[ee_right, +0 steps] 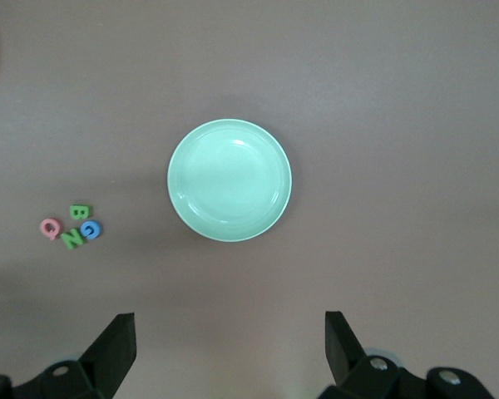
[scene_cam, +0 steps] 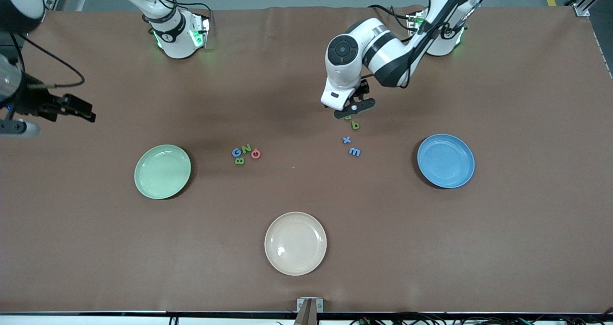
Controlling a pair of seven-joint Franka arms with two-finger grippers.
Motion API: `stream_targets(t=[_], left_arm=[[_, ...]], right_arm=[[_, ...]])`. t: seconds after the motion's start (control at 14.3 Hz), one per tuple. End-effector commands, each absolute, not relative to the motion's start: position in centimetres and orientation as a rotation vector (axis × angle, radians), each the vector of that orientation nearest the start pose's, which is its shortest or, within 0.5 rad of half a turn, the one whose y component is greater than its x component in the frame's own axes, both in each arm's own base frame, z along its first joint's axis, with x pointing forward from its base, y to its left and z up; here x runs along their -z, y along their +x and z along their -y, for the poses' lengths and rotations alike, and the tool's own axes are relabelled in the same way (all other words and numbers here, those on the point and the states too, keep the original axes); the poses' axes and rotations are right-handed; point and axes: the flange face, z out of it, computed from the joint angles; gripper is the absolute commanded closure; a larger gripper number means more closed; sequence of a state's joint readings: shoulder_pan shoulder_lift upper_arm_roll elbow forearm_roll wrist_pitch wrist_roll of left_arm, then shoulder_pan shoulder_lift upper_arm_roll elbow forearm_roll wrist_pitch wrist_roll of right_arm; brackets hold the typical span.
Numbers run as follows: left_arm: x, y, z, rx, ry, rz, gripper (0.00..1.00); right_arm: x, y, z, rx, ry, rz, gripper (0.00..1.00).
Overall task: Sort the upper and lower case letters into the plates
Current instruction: 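Lower the left gripper onto the n while the right gripper reaches the B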
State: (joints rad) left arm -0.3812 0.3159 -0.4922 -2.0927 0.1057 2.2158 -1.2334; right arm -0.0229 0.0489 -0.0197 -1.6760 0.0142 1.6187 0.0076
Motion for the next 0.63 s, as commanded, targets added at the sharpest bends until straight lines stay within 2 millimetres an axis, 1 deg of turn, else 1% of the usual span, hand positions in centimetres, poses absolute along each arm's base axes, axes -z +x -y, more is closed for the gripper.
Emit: stream_targets(t=[0.0, 0.07, 0.14, 0.21, 0.28, 0.35, 0.49, 0.56], left_arm=[[-25.4, 36.1, 41.9, -0.163, -3.05, 0.475, 0.05], [-24.7, 35.7, 41.6, -0.158, -3.062, 0.475, 0.05], [-23.9, 35.2, 41.1, -0.155, -3.073, 0.48, 0.05], [-23.3, 34.9, 40.7, -0.142, -3.086, 0.48, 0.05], [-22.8, 34.5, 40.6, -0.133, -3.096, 0.47, 0.05], [-22.2, 34.4, 40.4, -0.136, -3.092, 0.458, 0.05], [-21.3, 34.4, 40.1, -0.122, -3.075, 0.451, 0.05], [-20.8, 34.3, 40.1, -0.105, -3.064, 0.464, 0.05]], right_arm=[[-52.6, 58.6, 2.1, -0.24, -3.121, -0.081, 0.0], [-52.1, 58.7, 1.2, -0.247, -3.119, -0.096, 0.0], [-51.8, 58.9, -0.2, -0.248, -3.121, -0.132, 0.0], [-50.6, 59.5, -1.8, -0.247, -3.121, -0.177, 0.0], [-48.6, 60.3, -3.5, -0.25, -3.102, -0.264, 0.0], [-46.9, 61.0, -5.5, -0.243, -3.07, -0.314, 0.0], [-43.5, 62.0, -9.5, -0.236, -3.049, -0.32, 0.0], [-41.4, 62.3, -11.8, -0.233, -3.054, -0.35, 0.0]])
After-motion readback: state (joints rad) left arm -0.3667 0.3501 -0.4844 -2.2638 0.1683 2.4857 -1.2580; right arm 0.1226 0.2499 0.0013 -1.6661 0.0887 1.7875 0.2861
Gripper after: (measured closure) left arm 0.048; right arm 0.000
